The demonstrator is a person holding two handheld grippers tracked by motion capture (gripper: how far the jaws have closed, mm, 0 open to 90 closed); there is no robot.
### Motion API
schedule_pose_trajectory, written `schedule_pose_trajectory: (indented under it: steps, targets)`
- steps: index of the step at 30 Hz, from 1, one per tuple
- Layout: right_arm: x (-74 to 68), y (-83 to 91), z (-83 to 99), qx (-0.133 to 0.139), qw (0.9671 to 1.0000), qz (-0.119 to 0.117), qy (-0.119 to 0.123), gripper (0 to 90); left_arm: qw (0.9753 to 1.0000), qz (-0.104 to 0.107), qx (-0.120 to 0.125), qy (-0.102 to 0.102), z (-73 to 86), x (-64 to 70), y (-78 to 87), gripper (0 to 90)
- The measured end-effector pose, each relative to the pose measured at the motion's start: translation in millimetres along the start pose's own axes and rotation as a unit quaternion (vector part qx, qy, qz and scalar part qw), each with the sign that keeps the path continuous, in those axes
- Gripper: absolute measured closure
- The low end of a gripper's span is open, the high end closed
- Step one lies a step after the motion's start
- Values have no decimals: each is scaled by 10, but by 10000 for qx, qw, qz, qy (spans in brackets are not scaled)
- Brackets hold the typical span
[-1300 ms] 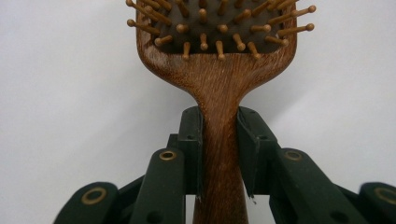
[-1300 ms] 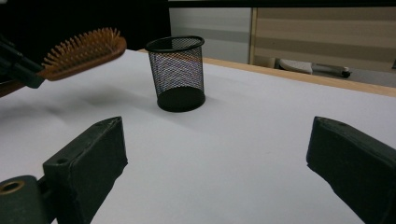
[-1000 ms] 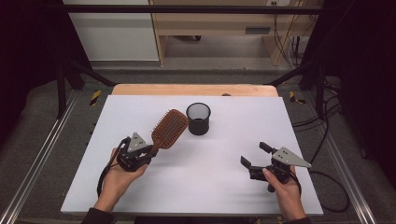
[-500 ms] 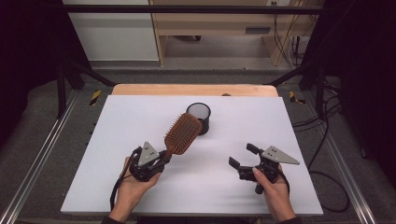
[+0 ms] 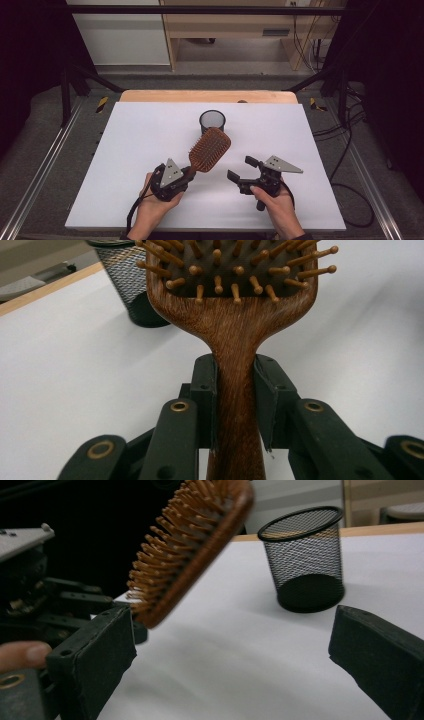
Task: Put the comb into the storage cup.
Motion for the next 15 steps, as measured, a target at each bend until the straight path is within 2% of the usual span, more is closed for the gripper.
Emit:
schedule_pose_trajectory:
  steps: [6, 11, 15]
  targets:
    - [-130, -183, 17, -331, 9993, -183, -29, 58, 9997, 147, -30, -198, -18, 138, -35, 726]
    - [-237, -332, -39, -390, 9984, -384, -137, 63, 9996, 185, 27, -210, -28, 168, -13, 726]
    - [-284, -407, -86, -394, 9980, -444, -236, 72, 9996, 161, 103, -223, -38, 178, 9, 726]
Point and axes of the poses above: each handheld gripper's, and its own axes: y roughly backward along the jaws, z roughly out of its underside, x roughly to its right, the point moved 4 cm from there along -y, roughly forward along the jaws, and after that the axes turned 5 degrees about x, right-handed, at the moved point
